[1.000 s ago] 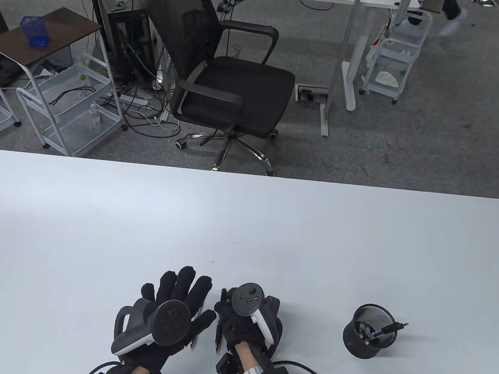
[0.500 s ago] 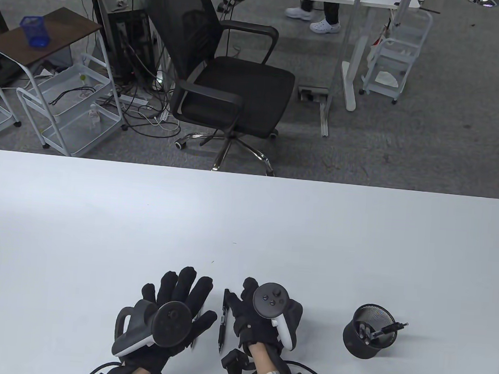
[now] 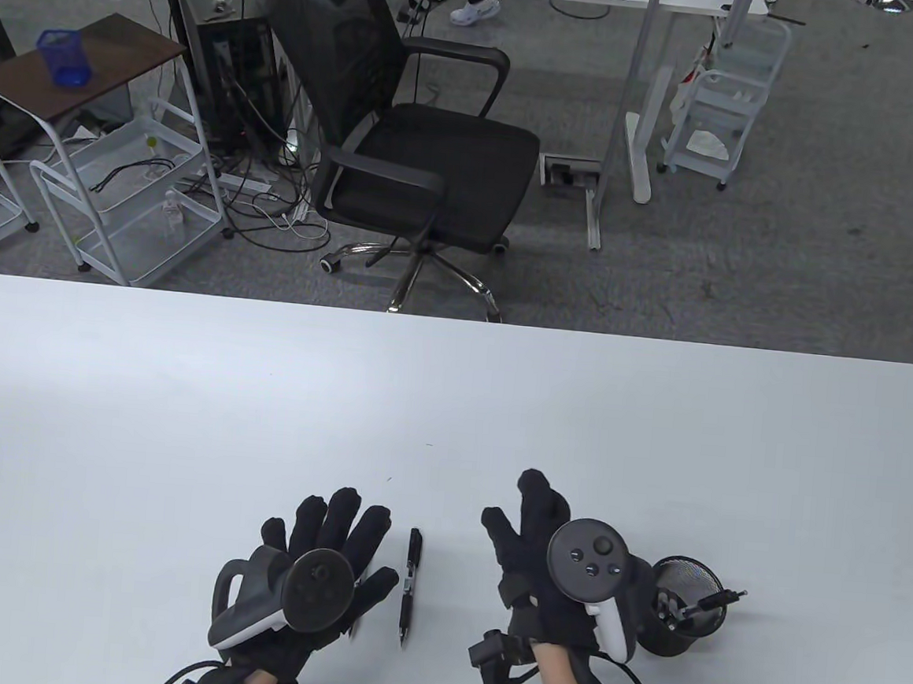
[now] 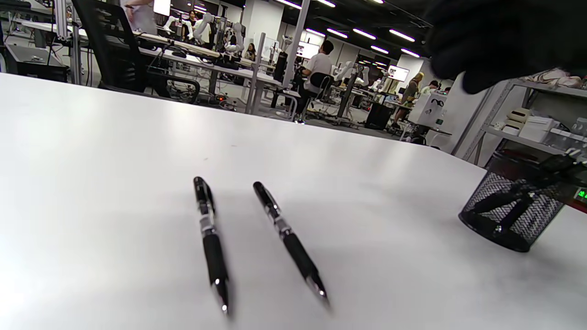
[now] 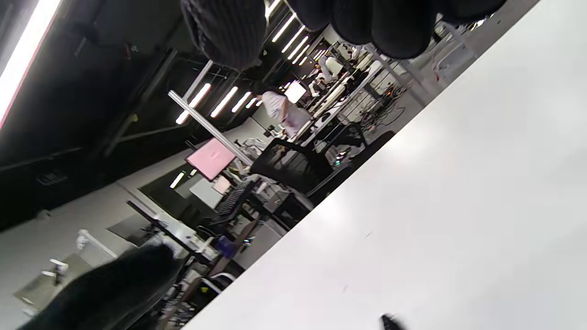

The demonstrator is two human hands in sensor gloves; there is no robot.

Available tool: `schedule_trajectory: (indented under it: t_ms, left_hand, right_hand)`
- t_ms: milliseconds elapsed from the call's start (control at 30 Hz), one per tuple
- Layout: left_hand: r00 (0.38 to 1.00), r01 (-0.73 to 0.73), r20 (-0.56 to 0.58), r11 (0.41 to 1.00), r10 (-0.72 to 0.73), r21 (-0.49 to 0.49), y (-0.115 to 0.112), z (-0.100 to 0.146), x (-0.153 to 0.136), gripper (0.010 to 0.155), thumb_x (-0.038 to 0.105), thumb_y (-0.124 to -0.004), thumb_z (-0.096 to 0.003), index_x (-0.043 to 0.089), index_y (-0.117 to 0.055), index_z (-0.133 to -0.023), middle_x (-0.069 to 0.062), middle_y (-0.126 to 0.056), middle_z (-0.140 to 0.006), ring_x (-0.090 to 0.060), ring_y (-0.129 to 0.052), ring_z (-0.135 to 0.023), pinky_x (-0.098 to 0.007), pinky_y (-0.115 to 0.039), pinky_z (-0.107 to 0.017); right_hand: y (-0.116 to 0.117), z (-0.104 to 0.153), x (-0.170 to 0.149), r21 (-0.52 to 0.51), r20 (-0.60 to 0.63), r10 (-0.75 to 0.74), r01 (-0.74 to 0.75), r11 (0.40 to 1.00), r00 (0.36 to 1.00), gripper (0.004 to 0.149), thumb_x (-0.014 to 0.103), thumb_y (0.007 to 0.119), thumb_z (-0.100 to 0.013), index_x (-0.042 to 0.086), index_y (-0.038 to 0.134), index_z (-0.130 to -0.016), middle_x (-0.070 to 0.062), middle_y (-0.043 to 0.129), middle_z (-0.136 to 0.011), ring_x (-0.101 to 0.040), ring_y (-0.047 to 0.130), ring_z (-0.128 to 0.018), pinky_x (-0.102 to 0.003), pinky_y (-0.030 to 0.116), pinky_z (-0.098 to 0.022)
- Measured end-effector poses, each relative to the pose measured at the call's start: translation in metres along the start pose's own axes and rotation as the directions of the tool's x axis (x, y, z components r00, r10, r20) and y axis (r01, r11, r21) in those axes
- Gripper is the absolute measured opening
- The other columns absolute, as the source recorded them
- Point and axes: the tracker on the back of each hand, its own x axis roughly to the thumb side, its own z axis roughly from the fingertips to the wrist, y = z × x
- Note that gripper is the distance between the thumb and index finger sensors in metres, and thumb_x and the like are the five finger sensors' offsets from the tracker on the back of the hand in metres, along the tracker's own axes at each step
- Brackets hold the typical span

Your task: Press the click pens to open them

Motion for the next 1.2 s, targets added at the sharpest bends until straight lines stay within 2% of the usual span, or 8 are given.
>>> schedule_trajectory:
  t_ms: [100, 233, 400, 467, 600, 867, 1100, 1200]
  left_hand:
    - [1.0, 0.004, -0.003, 1.0, -0.004, 0.0, 0.0, 0.0, 0.0, 0.069, 0.06, -0.044, -0.0702, 0.025, -0.027, -0.128, -0.023, -0.018, -0.131, -0.062, -0.028, -0.115, -0.083, -0.027, -0.073]
    - [1.0, 0.001, -0.003, 1.0, -0.001, 0.005, 0.0, 0.001, 0.0, 0.069, 0.06, -0.044, -0.0702, 0.025, -0.027, -0.128, -0.023, -0.019, -0.131, -0.062, -0.028, -0.115, -0.083, -0.027, -0.073]
    - [1.0, 0.002, -0.002, 1.0, -0.002, 0.002, 0.0, 0.001, 0.001, 0.069, 0.06, -0.044, -0.0702, 0.025, -0.027, -0.128, -0.023, -0.019, -0.131, -0.062, -0.028, -0.115, -0.083, -0.027, -0.073]
    - [1.0, 0.002, -0.002, 1.0, -0.002, 0.001, 0.0, 0.001, 0.001, 0.069, 0.06, -0.044, -0.0702, 0.026, -0.027, -0.128, -0.023, -0.019, -0.131, -0.062, -0.028, -0.115, -0.083, -0.027, -0.073]
    - [1.0, 0.0, -0.003, 1.0, 0.0, -0.003, 0.0, 0.001, 0.001, 0.069, 0.06, -0.044, -0.0702, 0.026, -0.027, -0.127, -0.023, -0.019, -0.131, -0.062, -0.028, -0.115, -0.083, -0.027, -0.073]
    - [1.0, -0.001, -0.003, 1.0, 0.001, -0.008, 0.001, 0.0, 0.002, 0.069, 0.06, -0.044, -0.0702, 0.025, -0.027, -0.128, -0.023, -0.019, -0.131, -0.062, -0.028, -0.115, -0.083, -0.027, -0.073]
    - [1.0, -0.001, -0.003, 1.0, 0.001, -0.007, 0.001, 0.0, 0.002, 0.069, 0.06, -0.044, -0.0702, 0.026, -0.026, -0.128, -0.023, -0.019, -0.131, -0.062, -0.028, -0.115, -0.083, -0.027, -0.072]
    - [1.0, -0.001, -0.004, 1.0, 0.001, -0.009, 0.001, -0.001, 0.002, 0.069, 0.06, -0.044, -0.0702, 0.026, -0.026, -0.127, -0.023, -0.019, -0.131, -0.062, -0.028, -0.115, -0.083, -0.027, -0.072]
  right_hand:
    - [-0.032, 0.001, -0.004, -0.02, -0.075, 0.113, -0.114, 0.993, 0.991, 0.072, 0.027, 0.074, -0.065, -0.011, 0.041, -0.117, -0.041, 0.045, -0.112, -0.062, 0.054, -0.096, -0.074, 0.043, -0.07]
    - [-0.07, 0.0, -0.026, -0.049, -0.208, 0.214, -0.229, 0.972, 0.954, 0.071, 0.026, 0.074, -0.066, -0.01, 0.042, -0.117, -0.042, 0.041, -0.114, -0.064, 0.05, -0.098, -0.075, 0.04, -0.071]
    - [-0.102, -0.002, -0.082, -0.051, -0.414, 0.238, -0.284, 0.958, 0.879, 0.071, 0.026, 0.074, -0.065, -0.009, 0.041, -0.118, -0.044, 0.036, -0.115, -0.066, 0.045, -0.099, -0.075, 0.037, -0.072]
    - [-0.11, 0.0, -0.106, -0.058, -0.486, 0.211, -0.272, 0.961, 0.848, 0.077, 0.027, 0.074, -0.065, -0.015, 0.036, -0.117, -0.048, 0.034, -0.113, -0.068, 0.045, -0.098, -0.076, 0.037, -0.071]
    - [-0.117, 0.008, -0.14, -0.081, -0.57, 0.151, -0.238, 0.968, 0.807, 0.086, 0.03, 0.074, -0.064, -0.022, 0.027, -0.113, -0.053, 0.03, -0.11, -0.071, 0.042, -0.097, -0.077, 0.036, -0.07]
    - [-0.111, 0.026, -0.192, -0.216, -0.567, -0.116, -0.012, 0.976, 0.815, 0.078, 0.034, 0.076, -0.063, -0.019, 0.048, -0.113, -0.05, 0.023, -0.114, -0.071, 0.032, -0.099, -0.078, 0.029, -0.07]
    - [-0.1, 0.031, -0.223, -0.183, -0.547, -0.3, 0.238, 0.954, 0.782, 0.085, 0.042, 0.073, -0.063, -0.009, 0.035, -0.119, -0.043, 0.008, -0.116, -0.067, 0.014, -0.101, -0.077, 0.018, -0.07]
    - [-0.098, 0.032, -0.229, -0.159, -0.535, -0.332, 0.293, 0.943, 0.777, 0.085, 0.044, 0.073, -0.063, -0.004, 0.032, -0.12, -0.042, 0.004, -0.116, -0.066, 0.009, -0.1, -0.077, 0.014, -0.068]
